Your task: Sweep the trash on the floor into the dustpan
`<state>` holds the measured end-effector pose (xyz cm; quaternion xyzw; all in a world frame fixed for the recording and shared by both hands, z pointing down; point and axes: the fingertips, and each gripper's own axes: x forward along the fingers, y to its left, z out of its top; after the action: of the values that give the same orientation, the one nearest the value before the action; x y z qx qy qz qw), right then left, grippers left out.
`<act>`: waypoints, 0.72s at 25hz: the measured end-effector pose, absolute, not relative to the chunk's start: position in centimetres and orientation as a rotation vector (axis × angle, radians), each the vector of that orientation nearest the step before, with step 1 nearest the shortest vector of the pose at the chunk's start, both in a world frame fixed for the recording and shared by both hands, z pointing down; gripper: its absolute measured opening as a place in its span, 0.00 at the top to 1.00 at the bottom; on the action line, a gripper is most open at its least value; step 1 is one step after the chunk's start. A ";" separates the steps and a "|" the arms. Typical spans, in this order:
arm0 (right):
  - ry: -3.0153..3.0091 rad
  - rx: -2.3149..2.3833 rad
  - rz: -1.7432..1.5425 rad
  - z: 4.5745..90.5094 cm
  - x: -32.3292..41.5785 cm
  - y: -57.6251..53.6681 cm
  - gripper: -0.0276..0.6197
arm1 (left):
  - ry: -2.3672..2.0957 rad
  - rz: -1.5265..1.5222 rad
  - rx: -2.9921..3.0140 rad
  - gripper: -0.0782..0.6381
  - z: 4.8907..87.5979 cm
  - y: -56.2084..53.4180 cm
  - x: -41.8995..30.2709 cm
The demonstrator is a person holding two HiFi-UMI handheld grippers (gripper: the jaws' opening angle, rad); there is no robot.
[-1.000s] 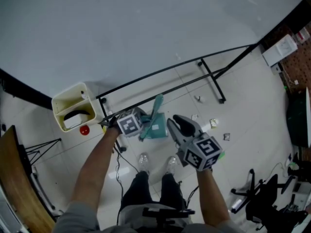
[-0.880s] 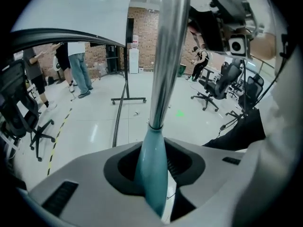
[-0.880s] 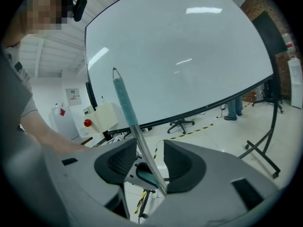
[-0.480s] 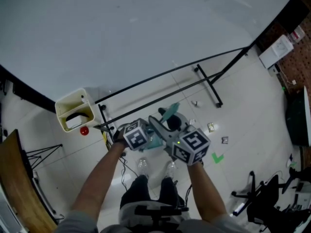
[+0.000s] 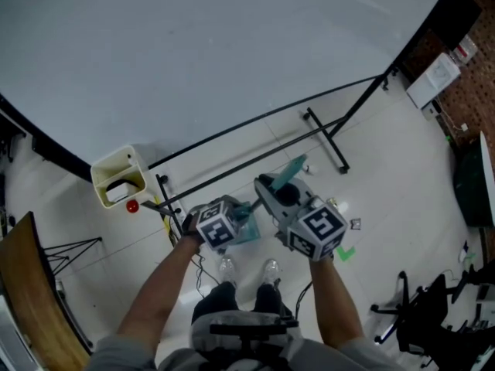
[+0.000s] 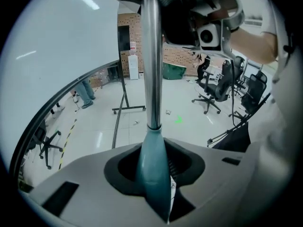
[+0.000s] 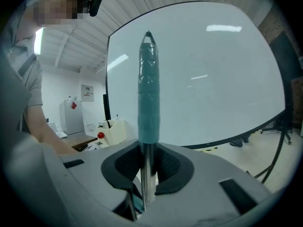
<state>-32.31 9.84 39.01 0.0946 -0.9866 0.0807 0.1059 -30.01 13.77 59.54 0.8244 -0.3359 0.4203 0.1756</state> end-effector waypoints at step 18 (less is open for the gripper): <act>-2.858 0.971 0.230 34.2 -12.4 4.2 0.88 | -0.985 1.094 2.303 0.73 55.5 11.1 -25.9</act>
<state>-12.37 4.22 34.15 0.3202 -0.9425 0.0760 0.0573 -25.86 11.11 55.52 0.8252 -0.3528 0.3918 0.2028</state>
